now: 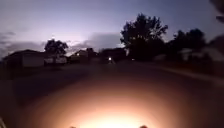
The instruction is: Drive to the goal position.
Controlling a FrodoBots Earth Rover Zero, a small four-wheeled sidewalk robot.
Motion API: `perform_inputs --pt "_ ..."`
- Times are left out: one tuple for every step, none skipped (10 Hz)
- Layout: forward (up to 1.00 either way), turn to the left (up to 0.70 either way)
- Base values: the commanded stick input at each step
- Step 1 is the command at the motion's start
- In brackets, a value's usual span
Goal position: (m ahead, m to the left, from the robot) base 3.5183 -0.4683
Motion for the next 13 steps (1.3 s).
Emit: perform_inputs --pt "0.70 0.00" --pt "0.70 0.00" --pt "0.70 0.00" --pt "0.70 0.00" --pt "0.70 0.00" --pt "0.70 0.00" --pt "0.70 0.00" --pt "0.70 0.00" --pt "0.70 0.00" --pt "0.70 0.00" --pt "0.70 0.00" --pt "0.70 0.00" --pt "0.70 0.00"
